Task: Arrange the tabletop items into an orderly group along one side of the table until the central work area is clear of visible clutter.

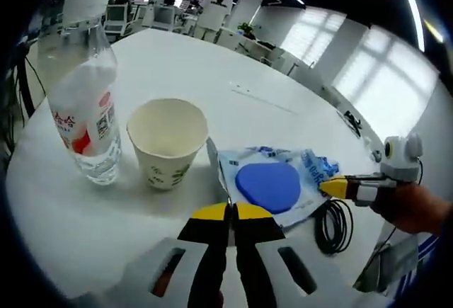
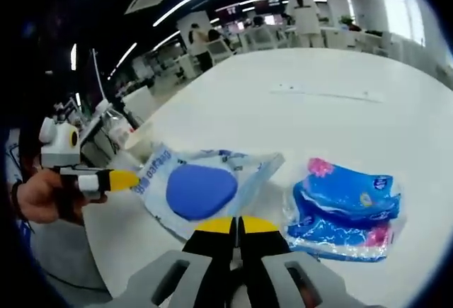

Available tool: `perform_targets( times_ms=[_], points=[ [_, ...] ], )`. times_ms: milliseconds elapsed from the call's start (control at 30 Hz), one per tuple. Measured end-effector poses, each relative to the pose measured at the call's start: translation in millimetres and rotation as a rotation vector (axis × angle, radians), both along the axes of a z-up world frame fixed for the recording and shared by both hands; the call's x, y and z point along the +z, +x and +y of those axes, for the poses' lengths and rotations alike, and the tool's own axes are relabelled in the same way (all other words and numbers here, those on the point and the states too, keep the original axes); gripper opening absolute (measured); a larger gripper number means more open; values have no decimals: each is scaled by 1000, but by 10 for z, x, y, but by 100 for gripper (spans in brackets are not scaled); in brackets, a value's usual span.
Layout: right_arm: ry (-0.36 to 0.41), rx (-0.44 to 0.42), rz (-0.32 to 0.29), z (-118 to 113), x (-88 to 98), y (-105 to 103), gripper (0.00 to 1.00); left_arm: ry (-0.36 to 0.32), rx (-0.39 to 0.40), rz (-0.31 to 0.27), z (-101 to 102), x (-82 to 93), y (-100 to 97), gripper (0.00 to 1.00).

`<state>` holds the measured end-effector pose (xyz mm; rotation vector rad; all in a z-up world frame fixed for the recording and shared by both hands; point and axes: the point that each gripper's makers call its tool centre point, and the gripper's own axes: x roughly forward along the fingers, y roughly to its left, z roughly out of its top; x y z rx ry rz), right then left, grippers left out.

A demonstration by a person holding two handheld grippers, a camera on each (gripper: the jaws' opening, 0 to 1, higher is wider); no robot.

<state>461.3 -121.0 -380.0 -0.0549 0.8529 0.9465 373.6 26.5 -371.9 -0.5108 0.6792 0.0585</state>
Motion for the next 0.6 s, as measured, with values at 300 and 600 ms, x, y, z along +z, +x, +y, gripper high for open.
perform_targets(
  times_ms=[300,600],
  points=[
    [-14,-47,22,35,-112,32,0,-52,84,0,-25,-10,97,0],
    [-16,-84,35,25,-103,38,0,-79,142,13,123,-92,108,0]
  ],
)
